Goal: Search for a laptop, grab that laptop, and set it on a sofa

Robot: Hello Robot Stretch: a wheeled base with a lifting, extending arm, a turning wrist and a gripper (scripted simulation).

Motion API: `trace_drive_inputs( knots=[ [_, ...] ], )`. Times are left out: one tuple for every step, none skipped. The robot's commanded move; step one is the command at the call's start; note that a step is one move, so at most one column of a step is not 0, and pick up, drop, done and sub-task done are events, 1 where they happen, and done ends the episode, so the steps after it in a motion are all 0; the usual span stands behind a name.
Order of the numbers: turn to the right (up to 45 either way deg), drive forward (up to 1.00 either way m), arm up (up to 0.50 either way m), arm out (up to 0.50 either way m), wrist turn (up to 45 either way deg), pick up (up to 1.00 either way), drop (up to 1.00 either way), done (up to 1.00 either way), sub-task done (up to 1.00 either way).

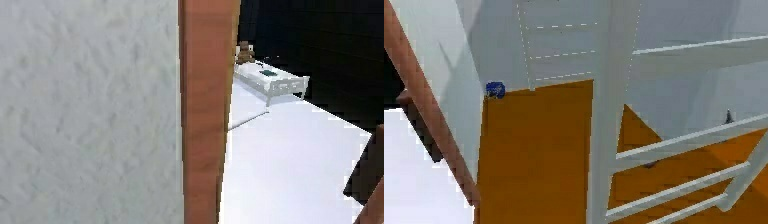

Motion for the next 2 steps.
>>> trace_drive_inputs(
  knots=[
    [45.0,0.00,0.00,0.00,0.0,0.00,0.00,0.00,0.00],
    [24.0,0.00,0.00,0.00,0.0,0.00,0.00,0.00,0.00]
  ],
)
